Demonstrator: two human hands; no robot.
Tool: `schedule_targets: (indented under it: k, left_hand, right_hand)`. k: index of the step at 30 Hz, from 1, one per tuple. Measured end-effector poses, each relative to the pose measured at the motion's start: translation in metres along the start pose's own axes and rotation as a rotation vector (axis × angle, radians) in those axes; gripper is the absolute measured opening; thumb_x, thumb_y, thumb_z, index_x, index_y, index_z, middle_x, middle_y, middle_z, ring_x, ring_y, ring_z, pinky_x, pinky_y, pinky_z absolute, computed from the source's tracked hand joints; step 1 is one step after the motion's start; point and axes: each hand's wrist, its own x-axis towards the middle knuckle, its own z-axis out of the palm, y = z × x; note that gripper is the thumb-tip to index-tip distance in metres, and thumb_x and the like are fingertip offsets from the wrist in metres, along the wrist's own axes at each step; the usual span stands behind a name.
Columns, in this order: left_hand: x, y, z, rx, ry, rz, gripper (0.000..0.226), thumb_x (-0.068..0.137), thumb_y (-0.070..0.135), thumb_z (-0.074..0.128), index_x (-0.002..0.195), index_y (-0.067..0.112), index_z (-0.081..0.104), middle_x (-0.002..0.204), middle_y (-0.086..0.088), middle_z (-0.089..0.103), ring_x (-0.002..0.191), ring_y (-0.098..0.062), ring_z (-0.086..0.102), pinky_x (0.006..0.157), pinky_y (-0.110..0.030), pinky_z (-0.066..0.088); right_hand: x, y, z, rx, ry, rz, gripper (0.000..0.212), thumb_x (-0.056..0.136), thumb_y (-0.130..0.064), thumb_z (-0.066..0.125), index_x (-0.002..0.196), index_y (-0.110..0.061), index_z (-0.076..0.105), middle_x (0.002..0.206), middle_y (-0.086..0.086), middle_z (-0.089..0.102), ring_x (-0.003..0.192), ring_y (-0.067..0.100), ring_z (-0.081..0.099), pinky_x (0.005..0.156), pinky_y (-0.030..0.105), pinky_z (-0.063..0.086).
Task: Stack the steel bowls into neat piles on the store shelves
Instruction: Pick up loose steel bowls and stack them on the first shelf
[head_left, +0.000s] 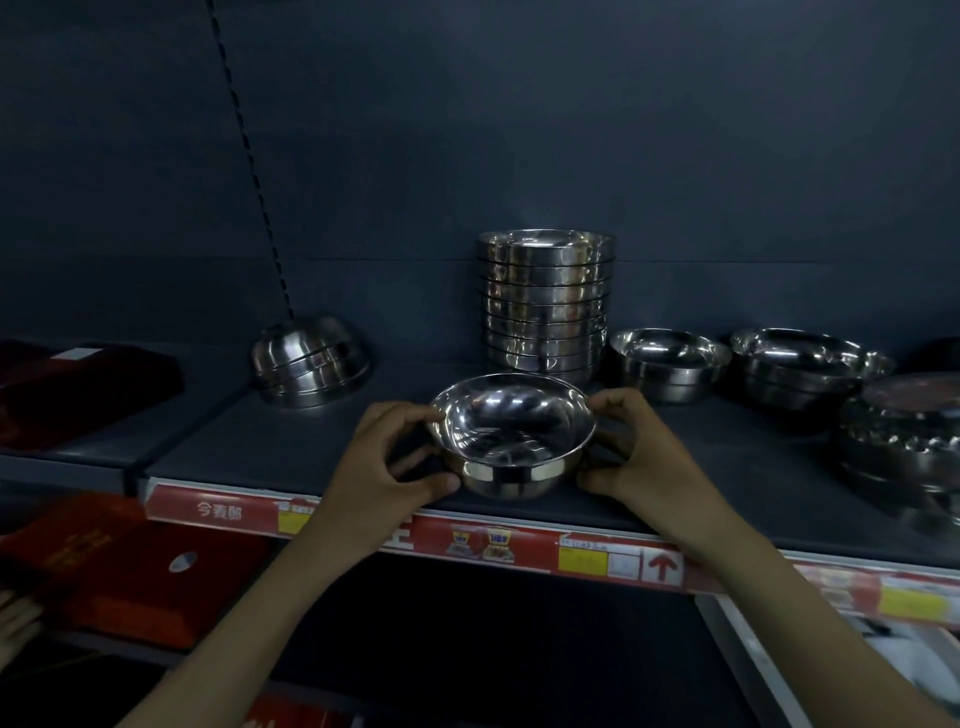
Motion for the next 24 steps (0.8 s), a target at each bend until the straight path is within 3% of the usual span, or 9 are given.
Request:
schedule_targets:
  k: [2, 5, 9, 12, 15, 20, 24]
  left_hand:
    - [0.002, -0.002, -0.008, -0.059, -0.058, -0.069, 0.077, 0.056, 0.020, 0.088, 0.127, 0.026, 0.058, 0.131, 0.002, 0.055, 0.122, -0.007, 0.058, 0.101, -0.025, 0.050]
    - [0.007, -0.001, -0.017, -0.033, -0.114, -0.233, 0.095, 0.053, 0.036, 0.087, 0.139, 0.028, 0.049, 0.129, 0.007, 0.063, 0.118, -0.003, 0.061, 0.103, -0.030, 0.048]
    - [0.007, 0.003, -0.016, -0.039, -0.190, -0.259, 0.074, 0.059, 0.043, 0.083, 0.128, 0.027, 0.061, 0.120, 0.003, 0.071, 0.115, -0.012, 0.065, 0.104, -0.035, 0.047]
    - [0.005, 0.005, -0.010, -0.038, -0.169, -0.249, 0.056, 0.069, 0.026, 0.087, 0.121, 0.025, 0.065, 0.114, 0.002, 0.073, 0.111, -0.015, 0.067, 0.098, -0.032, 0.049]
    - [0.006, 0.011, -0.008, -0.016, -0.155, -0.239, 0.048, 0.075, 0.014, 0.082, 0.119, 0.023, 0.066, 0.111, 0.000, 0.074, 0.108, -0.015, 0.068, 0.101, -0.036, 0.050]
    - [0.010, 0.032, -0.012, -0.005, -0.175, -0.155, 0.052, 0.067, 0.039, 0.080, 0.116, 0.026, 0.068, 0.111, 0.001, 0.074, 0.108, -0.015, 0.068, 0.100, -0.035, 0.048]
    - [0.023, 0.057, -0.016, -0.014, -0.123, -0.068, 0.044, 0.067, 0.035, 0.079, 0.109, 0.024, 0.070, 0.105, 0.003, 0.076, 0.104, -0.012, 0.069, 0.096, -0.029, 0.049]
  right_hand:
    - [-0.001, -0.005, -0.004, 0.049, -0.058, 0.054, 0.070, 0.069, 0.014, 0.076, 0.122, -0.024, 0.049, 0.124, -0.010, 0.060, 0.118, 0.004, 0.058, 0.091, 0.027, 0.055]
    - [-0.002, -0.011, -0.011, 0.070, -0.120, 0.096, 0.079, 0.070, 0.003, 0.083, 0.131, -0.028, 0.045, 0.130, -0.017, 0.056, 0.119, -0.002, 0.054, 0.090, 0.021, 0.051]
    - [-0.003, -0.013, -0.011, 0.041, -0.142, 0.110, 0.075, 0.069, -0.006, 0.086, 0.130, -0.028, 0.048, 0.114, -0.022, 0.068, 0.112, -0.007, 0.060, 0.095, 0.022, 0.050]
    - [-0.003, -0.012, -0.009, 0.039, -0.120, 0.109, 0.080, 0.063, -0.017, 0.091, 0.131, -0.028, 0.051, 0.121, -0.019, 0.066, 0.115, -0.004, 0.060, 0.105, 0.032, 0.047]
    - [-0.005, -0.016, -0.009, 0.036, -0.123, 0.104, 0.086, 0.054, -0.031, 0.092, 0.130, -0.031, 0.051, 0.125, -0.019, 0.064, 0.117, -0.003, 0.059, 0.107, 0.036, 0.046]
    - [-0.006, -0.033, -0.015, 0.058, -0.101, 0.064, 0.081, 0.057, -0.027, 0.088, 0.131, -0.027, 0.053, 0.116, -0.020, 0.068, 0.108, -0.008, 0.062, 0.096, 0.023, 0.051]
    - [-0.003, -0.058, -0.023, 0.079, -0.083, -0.017, 0.074, 0.061, -0.029, 0.085, 0.129, -0.024, 0.056, 0.113, -0.010, 0.073, 0.108, 0.005, 0.067, 0.097, 0.029, 0.050]
